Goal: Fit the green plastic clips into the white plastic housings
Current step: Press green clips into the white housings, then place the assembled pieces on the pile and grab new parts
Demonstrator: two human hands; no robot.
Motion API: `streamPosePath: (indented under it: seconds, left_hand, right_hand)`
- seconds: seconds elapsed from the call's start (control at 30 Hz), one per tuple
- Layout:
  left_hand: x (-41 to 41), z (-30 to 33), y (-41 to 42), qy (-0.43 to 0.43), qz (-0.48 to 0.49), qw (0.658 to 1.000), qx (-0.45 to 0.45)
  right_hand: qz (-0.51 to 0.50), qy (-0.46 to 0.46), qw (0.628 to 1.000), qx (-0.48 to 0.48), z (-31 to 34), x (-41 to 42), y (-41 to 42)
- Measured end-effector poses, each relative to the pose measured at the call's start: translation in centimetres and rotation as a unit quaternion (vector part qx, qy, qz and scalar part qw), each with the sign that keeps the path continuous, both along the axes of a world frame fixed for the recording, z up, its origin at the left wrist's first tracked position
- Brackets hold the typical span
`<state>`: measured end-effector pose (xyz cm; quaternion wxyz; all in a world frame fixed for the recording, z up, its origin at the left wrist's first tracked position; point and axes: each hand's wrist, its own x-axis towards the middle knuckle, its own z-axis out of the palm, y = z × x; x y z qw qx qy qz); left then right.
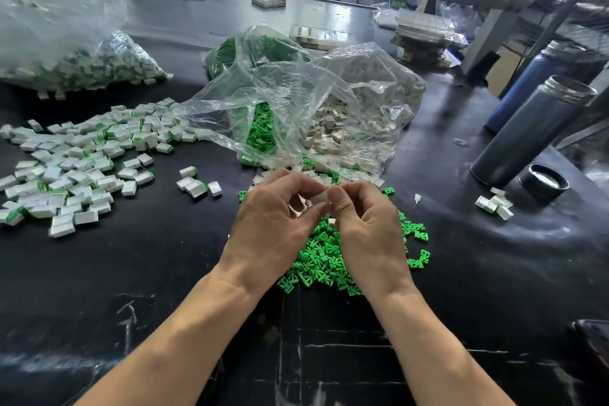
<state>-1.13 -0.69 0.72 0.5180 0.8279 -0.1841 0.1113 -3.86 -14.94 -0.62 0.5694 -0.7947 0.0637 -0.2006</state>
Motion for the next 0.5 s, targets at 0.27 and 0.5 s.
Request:
streamPosePath:
  seconds: [0.27, 0.5]
  left_hand:
    - [1.7, -0.2, 2.7, 0.015, 0.096, 0.985, 0.143]
    - [4.3, -0.5, 6.4, 0.006, 0.270, 0.929, 0.254]
  right_hand:
    - [-0.031, 0.022, 0.999, -0.010, -0.5, 0.2, -1.1]
    - [-0.029, 0.040, 0.998, -0.028, -0.3, 0.1, -1.1]
